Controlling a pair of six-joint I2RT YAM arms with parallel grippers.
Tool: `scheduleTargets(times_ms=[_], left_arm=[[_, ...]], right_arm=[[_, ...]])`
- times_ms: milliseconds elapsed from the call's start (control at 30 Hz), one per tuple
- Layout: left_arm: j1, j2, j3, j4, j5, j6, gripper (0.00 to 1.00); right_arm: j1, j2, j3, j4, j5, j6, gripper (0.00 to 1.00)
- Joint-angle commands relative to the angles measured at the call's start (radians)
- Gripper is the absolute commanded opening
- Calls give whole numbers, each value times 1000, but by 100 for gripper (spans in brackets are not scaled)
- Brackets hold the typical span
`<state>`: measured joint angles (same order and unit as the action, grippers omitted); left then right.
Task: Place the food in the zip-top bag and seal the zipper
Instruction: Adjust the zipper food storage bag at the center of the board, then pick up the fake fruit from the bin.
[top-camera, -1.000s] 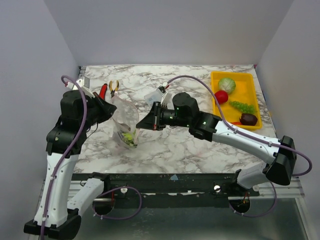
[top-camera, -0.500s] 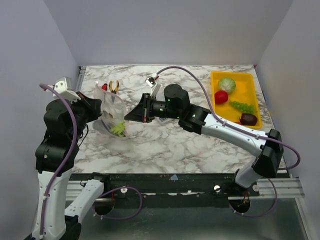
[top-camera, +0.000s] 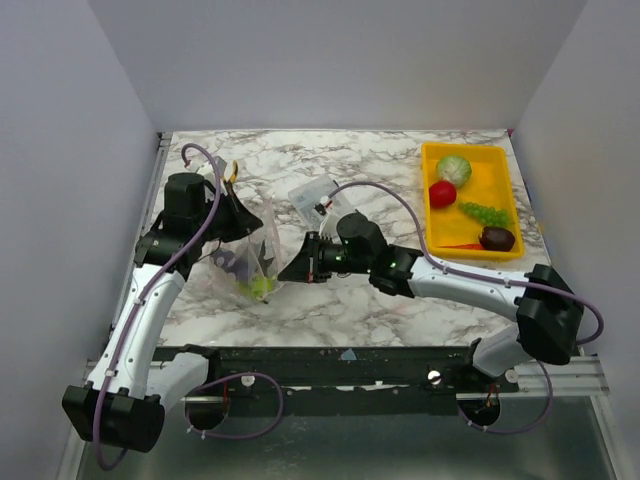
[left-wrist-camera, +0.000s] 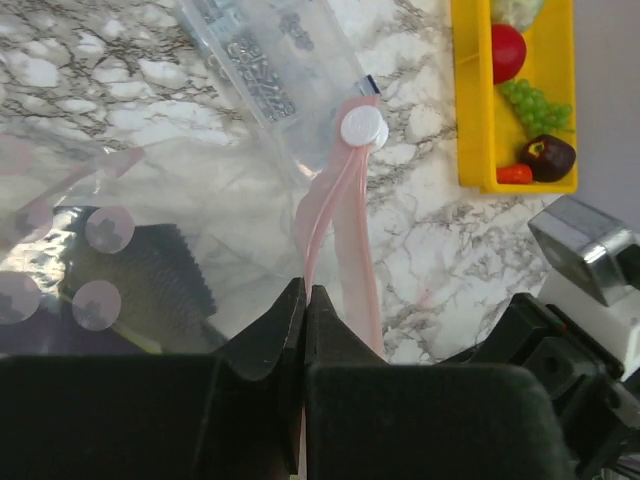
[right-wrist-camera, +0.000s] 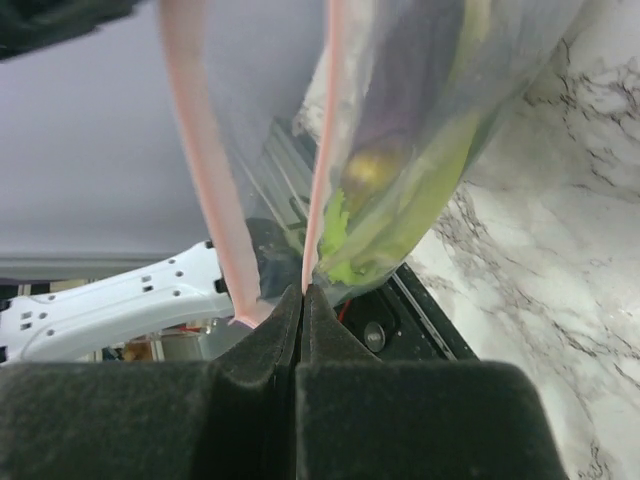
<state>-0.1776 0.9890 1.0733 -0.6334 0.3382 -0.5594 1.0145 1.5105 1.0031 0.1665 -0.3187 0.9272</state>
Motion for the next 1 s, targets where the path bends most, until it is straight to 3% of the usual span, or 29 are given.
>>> scheduleTargets(times_ms=[0,133,233,400,533,667,767,967], left_arm=[[-4,-7,5,139,127,33,0],[-11,1,-20,167,171,39,0],[-31,11,-40,194,216,52,0],[-67,10,-57,185,197,98,0],[-83,2,-61,167,179,117,0],[-89,-10,-62,166,187,115,0],[-92,-19,-71,171,198,109,0],[-106,-34,-80,173,205,107,0]], right_arm=[[2,-91,3,26,48,-6,1],[2,-108,23,-80,120,-49,11],[1,-122,57,-188,185,-97,25],[0,-181,123,-442,440,-191,47],[-51,-264,129,-563,575,-226,56],[-211,-345,113,-653,608,-251,63],[-396,-380,95,-689,601,-269,67],[-718,-331,85,-697,618,-291,70]])
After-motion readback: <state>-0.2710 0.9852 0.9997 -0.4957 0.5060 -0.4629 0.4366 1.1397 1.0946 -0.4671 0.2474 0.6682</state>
